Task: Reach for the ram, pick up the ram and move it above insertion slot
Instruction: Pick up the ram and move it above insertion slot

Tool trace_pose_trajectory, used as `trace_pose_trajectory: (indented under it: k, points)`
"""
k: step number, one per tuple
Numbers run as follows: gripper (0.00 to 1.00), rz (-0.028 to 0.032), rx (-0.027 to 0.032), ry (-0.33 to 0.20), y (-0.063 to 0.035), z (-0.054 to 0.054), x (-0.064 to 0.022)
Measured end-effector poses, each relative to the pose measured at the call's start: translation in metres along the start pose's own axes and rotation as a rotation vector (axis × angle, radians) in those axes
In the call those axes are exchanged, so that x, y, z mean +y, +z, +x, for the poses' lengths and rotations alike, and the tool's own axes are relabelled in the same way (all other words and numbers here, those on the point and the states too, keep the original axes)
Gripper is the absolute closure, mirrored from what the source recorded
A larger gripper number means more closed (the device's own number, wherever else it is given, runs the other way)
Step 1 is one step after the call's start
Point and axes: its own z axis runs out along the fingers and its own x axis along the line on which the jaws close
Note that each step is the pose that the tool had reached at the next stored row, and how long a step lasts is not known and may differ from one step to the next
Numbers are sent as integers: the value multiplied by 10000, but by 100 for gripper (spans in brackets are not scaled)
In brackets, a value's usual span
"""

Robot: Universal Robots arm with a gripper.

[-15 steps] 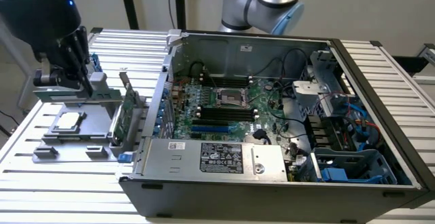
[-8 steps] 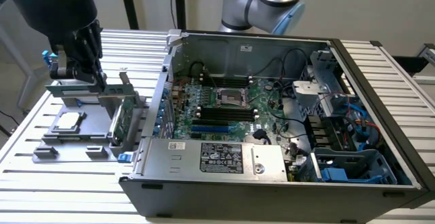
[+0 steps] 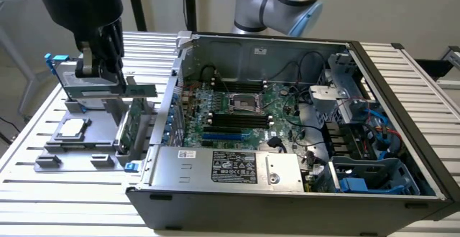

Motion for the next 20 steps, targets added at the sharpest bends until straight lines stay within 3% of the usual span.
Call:
trace_pose_trajectory:
  k: [20]
  points:
    - [87,0,0,1,-37,-161,-556]
